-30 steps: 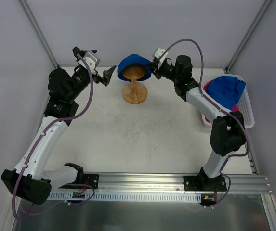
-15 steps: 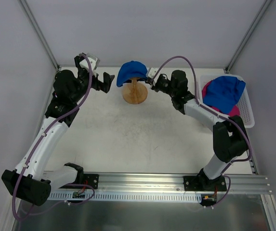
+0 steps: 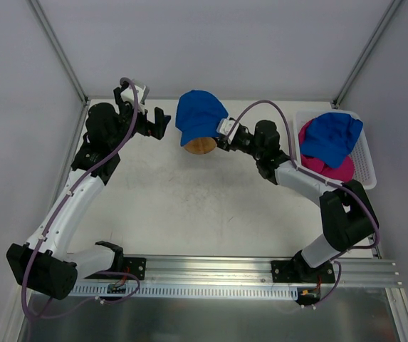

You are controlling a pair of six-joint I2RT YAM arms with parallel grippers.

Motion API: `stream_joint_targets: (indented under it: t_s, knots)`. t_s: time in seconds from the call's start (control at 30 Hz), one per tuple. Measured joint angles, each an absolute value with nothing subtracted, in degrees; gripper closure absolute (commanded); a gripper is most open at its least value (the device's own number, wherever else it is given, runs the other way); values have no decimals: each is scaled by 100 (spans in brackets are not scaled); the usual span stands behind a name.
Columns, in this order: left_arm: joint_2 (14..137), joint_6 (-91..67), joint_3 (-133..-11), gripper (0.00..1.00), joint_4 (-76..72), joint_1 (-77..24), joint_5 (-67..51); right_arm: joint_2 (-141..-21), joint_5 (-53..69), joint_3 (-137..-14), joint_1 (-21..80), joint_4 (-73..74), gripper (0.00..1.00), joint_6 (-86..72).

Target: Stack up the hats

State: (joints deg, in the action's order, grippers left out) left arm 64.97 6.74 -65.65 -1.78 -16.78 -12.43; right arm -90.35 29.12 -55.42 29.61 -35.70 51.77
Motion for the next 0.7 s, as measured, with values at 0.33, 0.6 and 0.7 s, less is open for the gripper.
stream_joint_targets:
  t_s: [0.33, 0.6, 0.7]
  knots:
    - [6558, 548, -6565, 1, -115, -1678, -1240, -9004, 2939, -5542, 3103, -3640, 31, 5231]
    - [6554, 541, -6517, 1, -108, -1678, -1243, -8965, 2926, -5474, 3124, -3498, 34, 5448]
    - [6556, 539, -6466, 1, -64, -1678, -1245, -8849, 2939, -5360, 3124, -3297, 59, 5544]
